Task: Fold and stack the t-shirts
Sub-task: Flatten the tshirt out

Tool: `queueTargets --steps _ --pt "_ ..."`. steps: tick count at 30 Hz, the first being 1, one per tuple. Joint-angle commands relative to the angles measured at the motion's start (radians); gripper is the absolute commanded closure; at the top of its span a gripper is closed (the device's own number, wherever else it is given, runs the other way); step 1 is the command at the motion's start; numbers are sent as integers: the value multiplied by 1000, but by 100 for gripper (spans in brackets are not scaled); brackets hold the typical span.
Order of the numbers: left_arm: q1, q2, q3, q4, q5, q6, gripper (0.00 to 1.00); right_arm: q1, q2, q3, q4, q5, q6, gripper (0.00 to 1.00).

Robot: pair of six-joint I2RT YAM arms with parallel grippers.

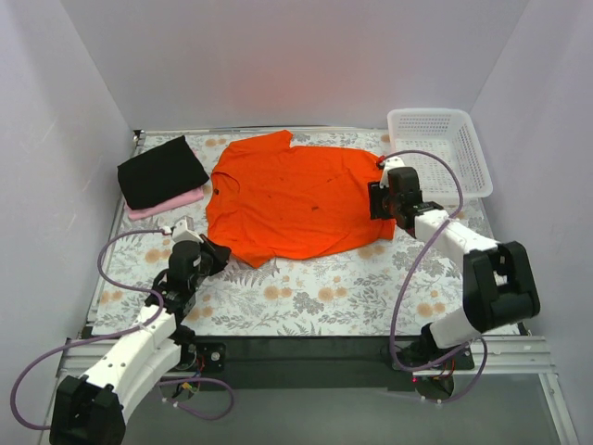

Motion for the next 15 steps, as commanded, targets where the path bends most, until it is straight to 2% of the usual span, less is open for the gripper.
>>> queueTargets --steps 1,6,12,15 --pt "-2 -72 -6 -96 12 13 100 -11 149 124 102 5 -22 56" --pt "-2 -66 -1 -99 15 14 100 -28 244 163 130 -13 -21 57" --pt "-4 -69 -1 -104 17 11 100 -28 234 138 128 -8 -10 58" --pt "-4 -71 0 -104 20 11 100 -28 238 130 130 -8 -8 65"
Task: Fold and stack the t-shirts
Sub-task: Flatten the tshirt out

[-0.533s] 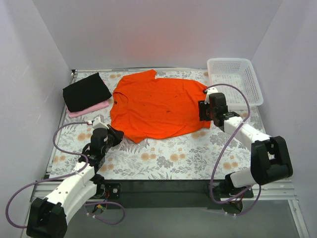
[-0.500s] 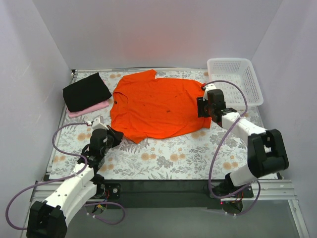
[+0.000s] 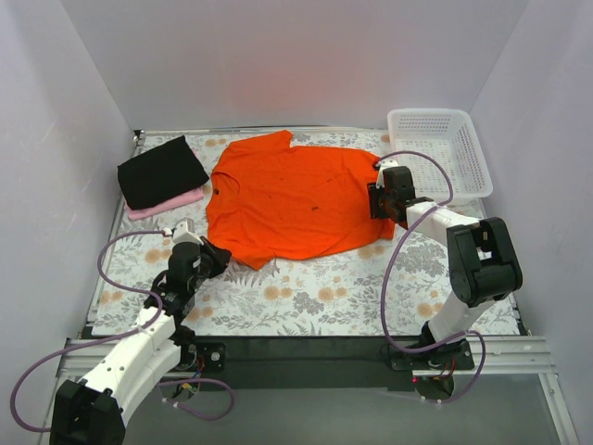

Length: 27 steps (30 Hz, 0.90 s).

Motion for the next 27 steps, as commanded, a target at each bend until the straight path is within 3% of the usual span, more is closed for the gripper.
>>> queueTargets --steps 1,3,4,5,6,10,18,27 --pt "-2 -9 3 -13 7 7 100 -3 -12 17 40 -2 8 70" --pt "-3 -7 3 -13 9 7 100 -1 2 19 37 -6 8 78" --pt "-3 -7 3 -14 11 7 100 -3 5 22 34 -11 8 91" --pt "-3 -9 2 -13 11 7 100 -1 8 20 26 -12 9 97" --pt "-2 -12 0 -13 11 7 100 -3 5 20 25 -11 9 99" --pt "-2 -20 -2 -14 12 4 100 -3 -33 0 6 -17 11 99" --pt "-3 -70 -9 -14 38 -12 100 17 -300 -168 -32 -71 51 99" --pt "-5 -84 -34 -5 66 -24 100 71 -599 -325 -261 -35 68 99"
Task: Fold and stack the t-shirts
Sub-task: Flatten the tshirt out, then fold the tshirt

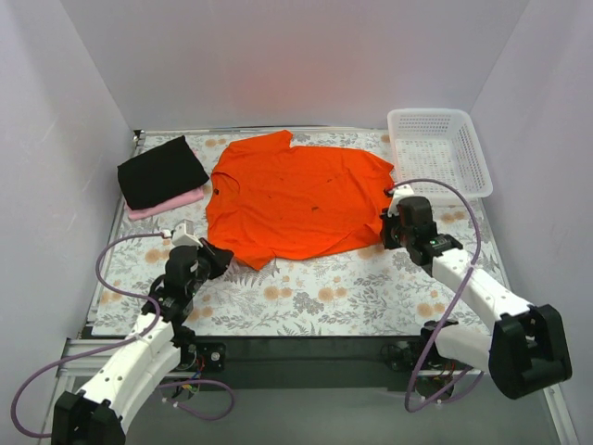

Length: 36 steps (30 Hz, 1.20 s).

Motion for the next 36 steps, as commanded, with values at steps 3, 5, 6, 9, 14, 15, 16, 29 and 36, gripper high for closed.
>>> queueTargets --steps 3,5,6,9,14,15,16,29,36 --pt "-5 -42 -27 -12 25 -12 100 57 -152 -79 -135 -8 59 99" --pt "-5 -68 -32 -24 20 -27 100 76 -192 -83 -157 3 80 99" --pt "-3 -84 -36 -37 16 -32 100 83 -204 -85 -172 11 87 99" --pt "-5 -151 -43 -69 -3 -50 100 100 -249 -88 -195 28 108 99" --pt "-5 -207 -41 -107 -4 -78 100 117 -296 -76 -246 45 122 99" --pt "-3 -211 -41 -112 0 -81 100 119 -299 -76 -249 51 122 99" --pt "-3 -214 -38 -113 -4 -84 100 119 -304 -74 -254 57 120 99" --pt "-2 187 62 133 -119 14 100 103 -85 52 -198 267 48 99" --pt "3 360 170 199 -122 55 100 31 76 133 -126 255 -1 99"
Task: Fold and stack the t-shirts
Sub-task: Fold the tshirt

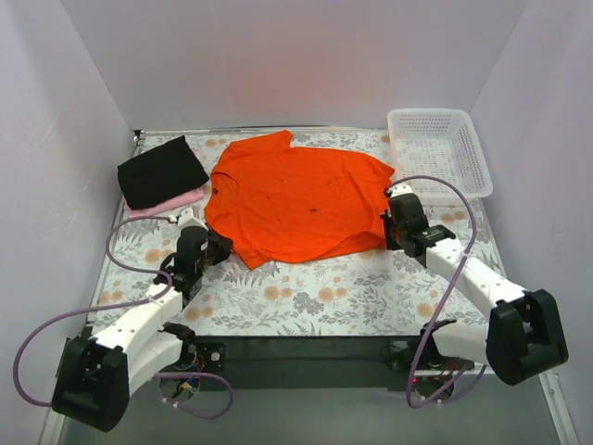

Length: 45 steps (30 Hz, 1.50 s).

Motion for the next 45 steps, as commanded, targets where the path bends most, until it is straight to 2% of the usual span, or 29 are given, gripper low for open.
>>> queueTargets --steps 1,11,17,26,37,45 --pt "8 70 113 85 -18 51 100 -41 76 90 75 18 -47 99" --pt "77 323 292 117 72 107 100 -154 239 237 99 -48 -103 99" --pt "106 468 391 123 161 158 100 -162 347 334 102 -69 -109 99" --pt "127 635 550 73 190 216 100 -174 455 398 102 -57 -123 99" --pt "147 788 658 48 183 236 100 -174 502 424 102 -46 -128 99" --pt "155 822 679 43 154 215 100 -173 506 441 102 -40 -131 99"
